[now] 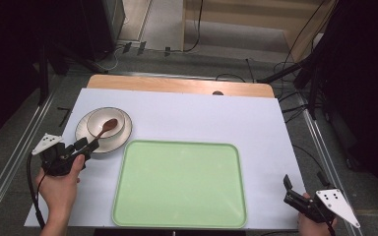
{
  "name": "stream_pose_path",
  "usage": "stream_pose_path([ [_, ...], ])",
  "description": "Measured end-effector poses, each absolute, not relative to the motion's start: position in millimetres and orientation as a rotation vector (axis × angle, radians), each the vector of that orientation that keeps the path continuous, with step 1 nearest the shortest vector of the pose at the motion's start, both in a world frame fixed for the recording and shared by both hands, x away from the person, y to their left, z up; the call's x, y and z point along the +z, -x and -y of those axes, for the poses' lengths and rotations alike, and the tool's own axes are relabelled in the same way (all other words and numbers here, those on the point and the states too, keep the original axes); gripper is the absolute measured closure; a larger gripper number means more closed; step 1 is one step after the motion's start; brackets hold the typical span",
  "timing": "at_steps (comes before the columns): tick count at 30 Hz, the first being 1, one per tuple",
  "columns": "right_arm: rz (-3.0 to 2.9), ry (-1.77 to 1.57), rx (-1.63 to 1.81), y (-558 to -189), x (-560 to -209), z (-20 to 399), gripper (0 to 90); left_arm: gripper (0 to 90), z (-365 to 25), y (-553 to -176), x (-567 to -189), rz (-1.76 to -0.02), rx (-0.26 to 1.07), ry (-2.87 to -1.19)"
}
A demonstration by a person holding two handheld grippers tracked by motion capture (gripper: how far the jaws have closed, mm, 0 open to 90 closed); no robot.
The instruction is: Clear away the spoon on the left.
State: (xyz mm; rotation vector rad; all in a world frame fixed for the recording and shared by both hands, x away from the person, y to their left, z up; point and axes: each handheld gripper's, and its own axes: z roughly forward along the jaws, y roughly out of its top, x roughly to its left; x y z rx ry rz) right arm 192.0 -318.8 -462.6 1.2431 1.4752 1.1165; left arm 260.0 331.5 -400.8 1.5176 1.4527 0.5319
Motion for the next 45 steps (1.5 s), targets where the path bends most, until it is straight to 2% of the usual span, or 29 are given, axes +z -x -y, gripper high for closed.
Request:
stream_pose_path([
  [13, -1.506, -1.205, 1.122, -192.5, -464.2, 313.2, 0.0, 57.4, -351.7, -273.6, -414.0, -1.547, 0.346, -1.427],
  [17, -1.506, -1.214, 1.125, -193.4, -464.8, 312.3, 0.0, 63.2, -354.5, -273.8, -416.3, -1.543, 0.321, -1.400],
  [19, -1.509, -1.208, 1.122, -194.0, -465.4, 312.6, 0.0, 69.5, -354.6, -272.7, -416.3, -1.548, 0.324, -1.380],
  [22, -1.510, -1.213, 1.121, -194.4, -466.0, 312.4, 0.0, 77.0, -353.1, -271.2, -415.8, -1.560, 0.361, -1.381],
  [28, -1.512, -1.217, 1.118, -195.0, -466.7, 313.3, 0.0, 84.6, -348.9, -267.0, -413.0, -1.547, 0.455, -1.386],
  [45, -1.504, -1.219, 1.117, -194.2, -466.0, 314.3, 0.0, 85.0, -344.8, -253.0, -396.8, -1.450, 0.619, -1.392],
])
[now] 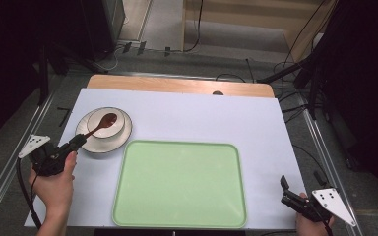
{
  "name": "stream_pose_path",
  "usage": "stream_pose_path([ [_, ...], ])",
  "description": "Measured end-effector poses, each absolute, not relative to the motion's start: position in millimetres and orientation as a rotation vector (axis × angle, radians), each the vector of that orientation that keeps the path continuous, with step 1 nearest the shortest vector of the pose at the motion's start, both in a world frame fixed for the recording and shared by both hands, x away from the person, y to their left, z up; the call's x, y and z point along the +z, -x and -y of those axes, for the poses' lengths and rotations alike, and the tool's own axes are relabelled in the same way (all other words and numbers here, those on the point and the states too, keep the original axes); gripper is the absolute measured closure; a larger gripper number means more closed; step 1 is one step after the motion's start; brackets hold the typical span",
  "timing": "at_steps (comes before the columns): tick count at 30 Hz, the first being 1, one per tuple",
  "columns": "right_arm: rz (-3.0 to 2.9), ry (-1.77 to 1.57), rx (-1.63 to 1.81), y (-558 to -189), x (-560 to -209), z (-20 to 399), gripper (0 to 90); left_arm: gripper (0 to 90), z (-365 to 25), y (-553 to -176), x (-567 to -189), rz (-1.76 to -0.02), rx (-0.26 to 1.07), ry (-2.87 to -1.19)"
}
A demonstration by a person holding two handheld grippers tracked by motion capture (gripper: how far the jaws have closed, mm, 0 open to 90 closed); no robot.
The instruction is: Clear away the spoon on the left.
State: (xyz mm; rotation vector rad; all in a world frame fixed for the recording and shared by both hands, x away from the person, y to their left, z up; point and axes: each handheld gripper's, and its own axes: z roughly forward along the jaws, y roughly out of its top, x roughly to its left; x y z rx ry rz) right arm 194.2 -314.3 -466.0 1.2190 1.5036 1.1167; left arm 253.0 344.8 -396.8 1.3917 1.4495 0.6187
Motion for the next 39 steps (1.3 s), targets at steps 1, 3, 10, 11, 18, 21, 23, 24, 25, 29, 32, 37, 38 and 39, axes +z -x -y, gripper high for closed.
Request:
stream_pose_path([
  [1, -1.504, -1.219, 1.116, -194.2, -466.0, 314.3, 0.0, 85.0, -343.8, -251.2, -394.0, -1.423, 0.624, -1.401],
  [3, -1.504, -1.219, 1.116, -194.2, -466.0, 314.4, 0.0, 85.0, -343.2, -250.3, -392.6, -1.419, 0.632, -1.399],
  [10, -1.502, -1.221, 1.116, -193.8, -465.6, 315.1, 0.0, 85.1, -341.3, -242.1, -382.0, -1.370, 0.660, -1.379],
  [11, -1.502, -1.218, 1.115, -193.8, -465.6, 315.4, 0.0, 85.0, -340.4, -241.1, -380.8, -1.363, 0.661, -1.378],
  [18, -1.495, -1.222, 1.116, -193.1, -464.9, 316.2, 0.0, 85.0, -330.1, -235.2, -375.3, -1.313, 0.653, -1.369],
  [21, -1.494, -1.221, 1.116, -193.1, -464.8, 316.7, 0.0, 85.0, -324.6, -233.1, -374.7, -1.293, 0.645, -1.368],
  [23, -1.494, -1.222, 1.117, -192.9, -464.7, 316.5, 0.0, 85.0, -320.2, -232.3, -374.9, -1.283, 0.637, -1.370],
  [24, -1.494, -1.222, 1.117, -193.0, -464.7, 316.4, 0.0, 85.0, -317.6, -231.9, -375.3, -1.277, 0.632, -1.374],
  [25, -1.493, -1.221, 1.116, -193.1, -464.6, 316.1, 0.0, 85.0, -311.3, -231.7, -376.9, -1.265, 0.623, -1.385],
  [29, -1.494, -1.220, 1.117, -193.0, -464.5, 316.0, 0.0, 85.0, -301.6, -231.0, -380.0, -1.250, 0.603, -1.401],
  [32, -1.493, -1.219, 1.117, -193.1, -464.3, 316.7, 0.0, 85.0, -292.4, -230.4, -383.4, -1.234, 0.588, -1.419],
  [37, -1.490, -1.222, 1.116, -193.1, -464.2, 317.5, 0.0, 85.0, -279.1, -229.6, -390.2, -1.217, 0.558, -1.442],
  [38, -1.490, -1.222, 1.117, -193.0, -464.1, 317.5, 0.0, 85.0, -277.4, -229.3, -391.5, -1.213, 0.552, -1.445],
  [39, -1.489, -1.220, 1.116, -193.1, -464.0, 317.6, 0.0, 85.0, -275.2, -229.0, -392.8, -1.208, 0.547, -1.445],
])
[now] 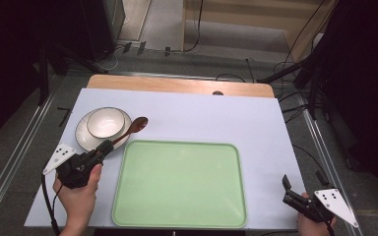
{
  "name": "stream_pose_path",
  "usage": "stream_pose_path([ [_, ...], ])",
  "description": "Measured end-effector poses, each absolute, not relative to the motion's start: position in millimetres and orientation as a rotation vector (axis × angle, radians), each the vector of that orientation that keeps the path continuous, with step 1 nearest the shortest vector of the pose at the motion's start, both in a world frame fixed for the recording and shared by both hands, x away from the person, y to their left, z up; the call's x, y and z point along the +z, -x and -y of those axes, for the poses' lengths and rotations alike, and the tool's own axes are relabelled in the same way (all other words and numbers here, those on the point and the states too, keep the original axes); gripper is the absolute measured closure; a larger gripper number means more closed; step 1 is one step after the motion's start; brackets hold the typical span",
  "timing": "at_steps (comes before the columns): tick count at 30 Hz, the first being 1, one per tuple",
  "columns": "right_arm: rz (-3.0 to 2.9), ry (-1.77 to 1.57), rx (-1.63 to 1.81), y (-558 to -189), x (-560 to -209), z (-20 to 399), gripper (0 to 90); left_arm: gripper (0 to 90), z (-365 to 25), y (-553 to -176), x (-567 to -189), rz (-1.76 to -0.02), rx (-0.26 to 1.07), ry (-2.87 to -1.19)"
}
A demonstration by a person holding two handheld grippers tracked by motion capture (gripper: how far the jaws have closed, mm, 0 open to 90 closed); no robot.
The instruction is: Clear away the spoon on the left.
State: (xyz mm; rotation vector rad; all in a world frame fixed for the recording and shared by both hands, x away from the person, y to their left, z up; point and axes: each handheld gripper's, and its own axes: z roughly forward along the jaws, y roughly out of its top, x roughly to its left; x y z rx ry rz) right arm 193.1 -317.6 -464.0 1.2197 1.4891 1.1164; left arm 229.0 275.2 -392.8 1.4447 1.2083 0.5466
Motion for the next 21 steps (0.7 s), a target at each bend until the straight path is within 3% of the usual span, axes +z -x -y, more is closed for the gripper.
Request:
stream_pose_path([
  [21, -1.488, -1.220, 1.115, -193.2, -463.9, 318.0, 0.0, 85.0, -240.8, -228.8, -425.8, -1.189, 0.442, -1.512],
])
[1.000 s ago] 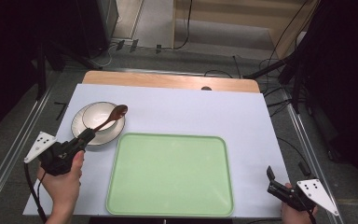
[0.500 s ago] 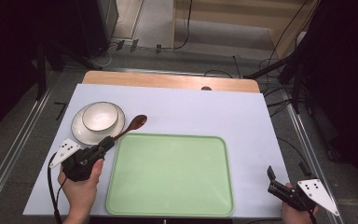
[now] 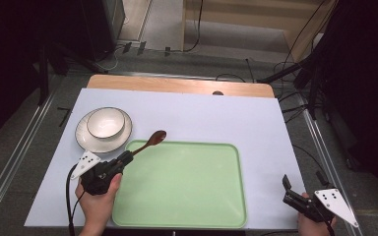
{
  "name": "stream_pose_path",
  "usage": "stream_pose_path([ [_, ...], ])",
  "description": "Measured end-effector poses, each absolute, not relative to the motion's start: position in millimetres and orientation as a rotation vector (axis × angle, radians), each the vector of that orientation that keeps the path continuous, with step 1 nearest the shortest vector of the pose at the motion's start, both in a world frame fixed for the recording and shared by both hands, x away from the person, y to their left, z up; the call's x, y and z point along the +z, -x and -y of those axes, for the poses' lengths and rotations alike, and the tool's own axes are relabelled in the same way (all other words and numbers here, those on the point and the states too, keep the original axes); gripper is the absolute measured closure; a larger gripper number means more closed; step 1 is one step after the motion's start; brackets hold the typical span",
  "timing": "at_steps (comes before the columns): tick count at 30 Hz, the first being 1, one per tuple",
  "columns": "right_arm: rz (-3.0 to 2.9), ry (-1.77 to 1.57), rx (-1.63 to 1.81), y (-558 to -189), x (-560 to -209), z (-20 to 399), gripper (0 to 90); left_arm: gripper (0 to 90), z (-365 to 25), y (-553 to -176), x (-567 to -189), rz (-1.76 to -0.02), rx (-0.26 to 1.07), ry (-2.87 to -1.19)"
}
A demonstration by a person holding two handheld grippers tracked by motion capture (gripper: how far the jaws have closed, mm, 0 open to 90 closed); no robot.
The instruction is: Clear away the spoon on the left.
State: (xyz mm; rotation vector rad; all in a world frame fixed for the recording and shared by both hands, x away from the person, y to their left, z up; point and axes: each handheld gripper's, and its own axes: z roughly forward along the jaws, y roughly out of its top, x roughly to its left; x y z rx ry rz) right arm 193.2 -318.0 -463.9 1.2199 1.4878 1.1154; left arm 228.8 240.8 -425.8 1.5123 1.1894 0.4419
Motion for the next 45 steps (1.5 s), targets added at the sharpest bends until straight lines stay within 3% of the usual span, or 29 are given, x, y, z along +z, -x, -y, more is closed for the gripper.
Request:
stream_pose_path([
  [26, -1.478, -1.227, 1.116, -192.4, -463.1, 320.4, 0.0, 82.8, -230.7, -232.3, -453.1, -1.284, 0.387, -1.652],
  [27, -1.477, -1.224, 1.116, -192.5, -463.1, 320.7, 0.0, 79.8, -230.7, -231.8, -454.2, -1.288, 0.392, -1.656],
  [28, -1.475, -1.226, 1.116, -192.4, -463.0, 321.1, 0.0, 66.2, -230.4, -232.3, -455.0, -1.293, 0.388, -1.673],
  [29, -1.473, -1.226, 1.117, -192.5, -463.0, 321.2, 0.0, 58.7, -229.8, -233.2, -455.1, -1.298, 0.374, -1.691],
  [30, -1.473, -1.226, 1.117, -192.5, -463.0, 321.2, 0.0, 58.7, -229.5, -233.2, -455.1, -1.299, 0.378, -1.711],
  [32, -1.472, -1.229, 1.117, -192.4, -463.0, 321.2, 0.0, 45.6, -228.3, -232.1, -454.6, -1.306, 0.428, -1.739],
  [35, -1.473, -1.231, 1.118, -192.5, -463.0, 321.1, 0.0, 41.9, -227.4, -232.6, -453.6, -1.273, 0.415, -1.755],
  [36, -1.473, -1.230, 1.117, -192.6, -463.1, 321.0, 0.0, 43.6, -226.4, -233.4, -452.7, -1.255, 0.407, -1.756],
  [39, -1.477, -1.227, 1.115, -193.3, -463.5, 320.6, 0.0, 59.6, -219.9, -242.6, -448.0, -1.205, 0.380, -1.794],
  [41, -1.477, -1.228, 1.116, -193.8, -463.7, 319.9, 0.0, 73.4, -212.6, -250.2, -444.9, -1.186, 0.340, -1.828],
  [42, -1.476, -1.230, 1.114, -193.7, -463.5, 319.4, 0.0, 85.2, -208.1, -253.8, -444.2, -1.173, 0.332, -1.853],
  [45, -1.474, -1.230, 1.112, -193.2, -463.2, 319.8, 0.0, 90.0, -196.2, -265.4, -445.0, -1.158, 0.301, -1.897],
])
